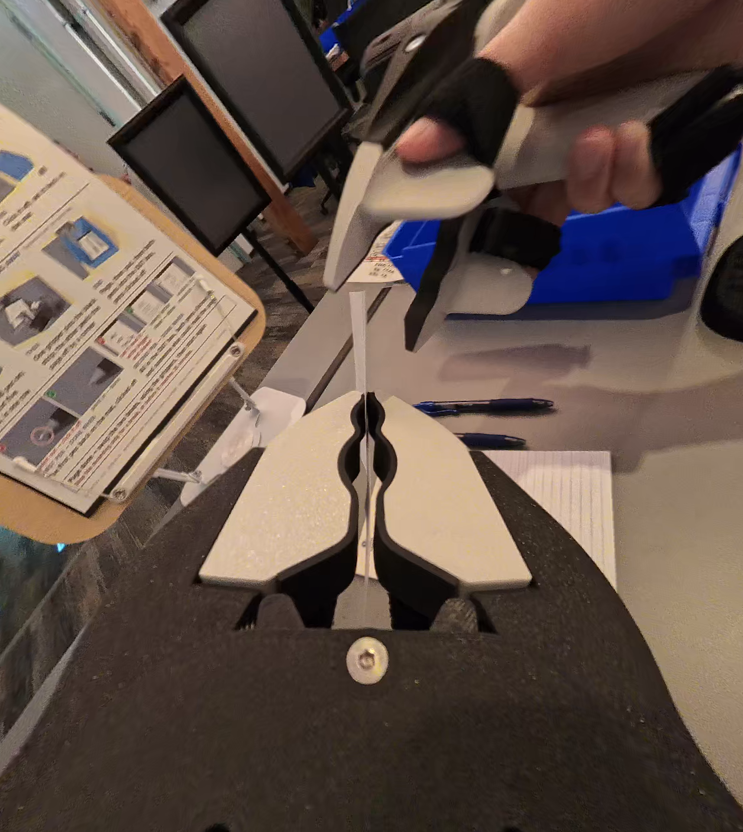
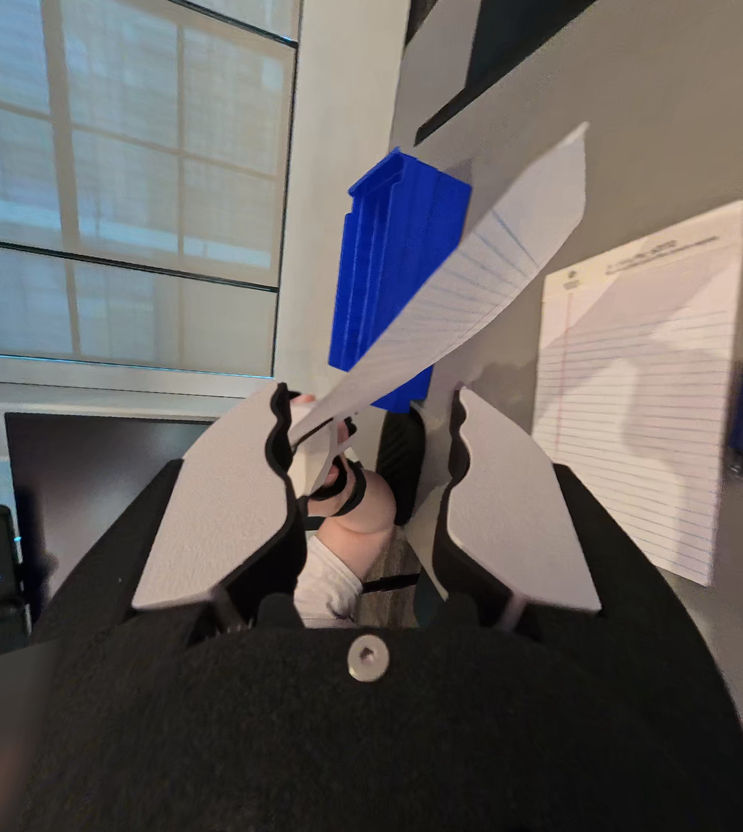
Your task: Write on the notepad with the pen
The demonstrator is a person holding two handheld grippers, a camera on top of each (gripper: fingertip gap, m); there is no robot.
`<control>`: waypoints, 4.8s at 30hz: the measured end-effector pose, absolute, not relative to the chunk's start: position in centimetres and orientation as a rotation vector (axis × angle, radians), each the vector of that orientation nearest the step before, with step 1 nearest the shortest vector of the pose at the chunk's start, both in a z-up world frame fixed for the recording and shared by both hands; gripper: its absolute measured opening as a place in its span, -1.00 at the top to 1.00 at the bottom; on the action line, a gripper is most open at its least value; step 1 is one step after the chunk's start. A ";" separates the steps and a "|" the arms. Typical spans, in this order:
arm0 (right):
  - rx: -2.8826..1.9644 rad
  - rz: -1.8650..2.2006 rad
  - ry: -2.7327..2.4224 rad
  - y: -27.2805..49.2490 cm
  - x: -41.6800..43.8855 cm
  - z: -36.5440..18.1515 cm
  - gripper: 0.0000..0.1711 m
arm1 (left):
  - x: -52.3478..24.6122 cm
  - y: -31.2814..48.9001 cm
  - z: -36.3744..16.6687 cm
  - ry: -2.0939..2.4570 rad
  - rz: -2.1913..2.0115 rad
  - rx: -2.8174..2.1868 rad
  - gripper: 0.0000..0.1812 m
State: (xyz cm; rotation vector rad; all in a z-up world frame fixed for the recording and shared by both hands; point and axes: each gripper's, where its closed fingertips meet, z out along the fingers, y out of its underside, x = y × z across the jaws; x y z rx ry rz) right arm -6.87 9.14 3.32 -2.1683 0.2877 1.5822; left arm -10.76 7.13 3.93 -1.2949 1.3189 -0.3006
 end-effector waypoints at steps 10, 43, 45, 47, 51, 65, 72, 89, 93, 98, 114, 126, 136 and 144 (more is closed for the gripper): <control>-2.347 1.484 0.323 7.6 -5.9 -1.0 0.65 | -8.1 3.9 0.9 1.456 -0.134 -1.195 1.00; -2.750 0.735 -0.263 5.1 20.3 -1.7 1.00 | -11.4 3.9 7.3 1.249 -0.671 -1.368 0.54; -2.752 0.828 -0.226 5.6 19.9 -2.6 1.00 | -11.5 4.0 7.3 1.246 -0.670 -1.371 0.54; -2.763 0.860 -0.204 6.0 20.0 -3.3 1.00 | -11.4 4.1 7.0 1.254 -0.660 -1.375 0.54; -2.815 0.834 -0.085 6.8 21.5 -5.5 1.00 | -11.0 4.1 6.4 1.275 -0.642 -1.382 0.54; -2.982 0.256 -0.011 6.9 26.4 -11.9 1.00 | -10.6 4.7 5.3 1.280 -0.637 -1.415 0.52; -3.007 0.210 0.009 6.2 26.6 -13.8 0.92 | -10.5 4.6 5.1 1.283 -0.633 -1.419 0.50; -2.789 -0.471 -0.245 6.4 29.2 -6.6 0.45 | -13.4 8.0 4.8 1.234 -0.563 -1.576 0.36; -2.559 -0.384 -0.402 7.1 22.2 0.0 0.47 | -14.6 9.0 2.7 1.286 -0.551 -1.703 0.50; -2.349 0.249 -0.654 5.4 5.3 2.5 0.45 | -14.5 9.8 -3.4 1.385 -0.641 -1.937 0.64; -2.556 0.519 -0.915 2.2 -4.6 -11.2 0.46 | -11.7 6.6 -15.2 1.832 -0.540 -1.969 0.77; -2.536 0.577 -1.000 1.8 -5.1 -11.4 0.47 | -13.9 2.6 -15.1 1.997 -0.947 -2.106 1.00; -2.452 0.674 -1.201 4.2 -6.2 -10.1 0.49 | -15.2 3.1 -14.6 2.221 -0.497 -1.871 1.00; -2.476 0.604 -1.224 8.0 -4.6 -9.5 0.50 | -13.1 0.8 -8.8 2.091 -0.504 -1.615 1.00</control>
